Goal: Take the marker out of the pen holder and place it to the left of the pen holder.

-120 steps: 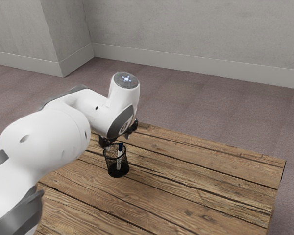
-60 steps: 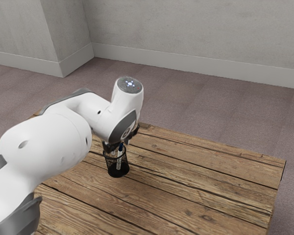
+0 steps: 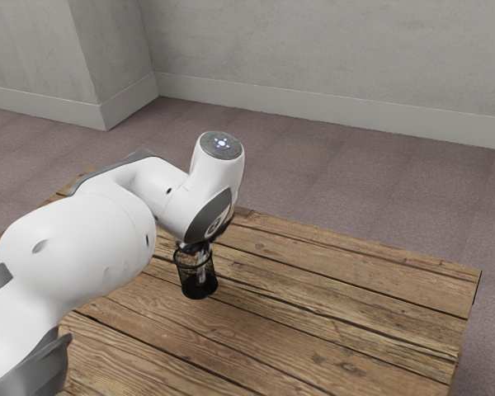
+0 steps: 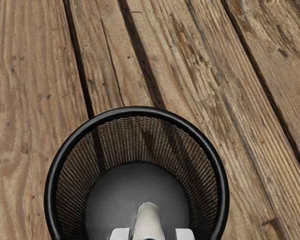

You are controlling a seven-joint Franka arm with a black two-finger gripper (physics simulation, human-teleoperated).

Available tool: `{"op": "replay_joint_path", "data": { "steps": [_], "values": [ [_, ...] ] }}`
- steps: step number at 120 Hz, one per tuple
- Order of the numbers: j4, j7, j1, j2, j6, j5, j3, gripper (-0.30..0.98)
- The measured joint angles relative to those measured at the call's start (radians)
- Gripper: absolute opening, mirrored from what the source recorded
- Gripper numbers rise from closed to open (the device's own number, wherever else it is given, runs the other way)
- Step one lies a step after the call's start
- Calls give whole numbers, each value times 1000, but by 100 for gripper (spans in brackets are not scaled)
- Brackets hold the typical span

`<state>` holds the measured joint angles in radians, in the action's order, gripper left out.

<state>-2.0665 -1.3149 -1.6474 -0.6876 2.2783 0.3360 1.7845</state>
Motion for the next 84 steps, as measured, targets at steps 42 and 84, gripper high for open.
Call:
{"op": "replay_joint_path", "data": {
  "steps": [42,84],
  "values": [
    [8,-23,88,1,-48,-16,-142,-10],
    [104,-35,160,8,-219,-145,-371,-10]
  ]
}}
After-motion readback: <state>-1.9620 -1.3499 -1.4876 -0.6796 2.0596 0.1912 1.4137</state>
